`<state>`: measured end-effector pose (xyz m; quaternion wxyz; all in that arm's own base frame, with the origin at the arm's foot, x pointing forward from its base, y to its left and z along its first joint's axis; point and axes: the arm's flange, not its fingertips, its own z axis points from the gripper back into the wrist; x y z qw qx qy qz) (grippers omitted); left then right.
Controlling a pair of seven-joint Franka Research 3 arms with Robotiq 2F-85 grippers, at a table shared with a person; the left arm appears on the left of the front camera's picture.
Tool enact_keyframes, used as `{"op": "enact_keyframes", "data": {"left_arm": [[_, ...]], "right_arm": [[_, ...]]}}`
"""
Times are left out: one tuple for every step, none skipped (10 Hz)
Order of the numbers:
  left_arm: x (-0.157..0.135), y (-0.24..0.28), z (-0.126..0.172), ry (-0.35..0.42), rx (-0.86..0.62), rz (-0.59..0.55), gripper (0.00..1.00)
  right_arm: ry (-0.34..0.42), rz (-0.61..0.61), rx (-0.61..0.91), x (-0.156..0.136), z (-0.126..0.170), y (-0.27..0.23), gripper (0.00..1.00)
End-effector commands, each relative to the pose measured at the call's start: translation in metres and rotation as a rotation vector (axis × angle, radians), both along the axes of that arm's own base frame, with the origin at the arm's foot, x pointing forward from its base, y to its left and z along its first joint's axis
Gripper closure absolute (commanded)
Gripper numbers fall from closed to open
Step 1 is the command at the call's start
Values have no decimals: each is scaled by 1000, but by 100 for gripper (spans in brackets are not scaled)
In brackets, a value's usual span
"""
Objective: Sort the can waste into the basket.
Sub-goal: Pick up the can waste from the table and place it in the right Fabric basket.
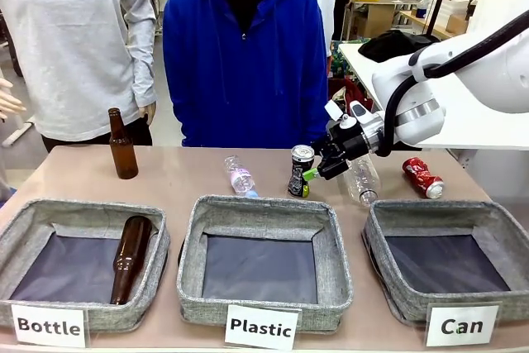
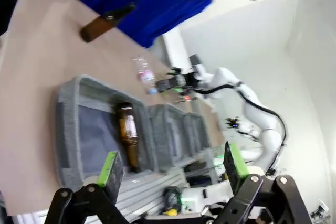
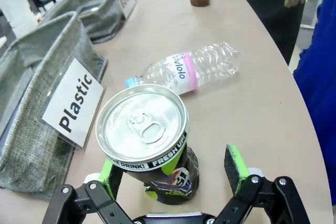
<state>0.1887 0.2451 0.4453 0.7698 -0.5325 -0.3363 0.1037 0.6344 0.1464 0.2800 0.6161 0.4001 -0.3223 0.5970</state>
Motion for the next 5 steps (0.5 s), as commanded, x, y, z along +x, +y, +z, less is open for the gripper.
{"op": "enact_keyframes", "data": {"left_arm": [[27, -85, -59, 84, 63, 20, 0], [34, -92, -70, 104, 28, 1, 0], [35, -96, -78, 127, -19, -27, 0], [50, -9, -28, 104, 57, 4, 0], [50, -9, -28, 104, 57, 4, 0]], "right_arm": [[9, -8, 62, 5, 2, 2, 0], [18, -10, 66, 5, 1, 2, 0], [24, -8, 68, 6, 0, 3, 0], [26, -8, 73, 8, -1, 3, 0], [26, -3, 77, 8, 0, 4, 0]]}}
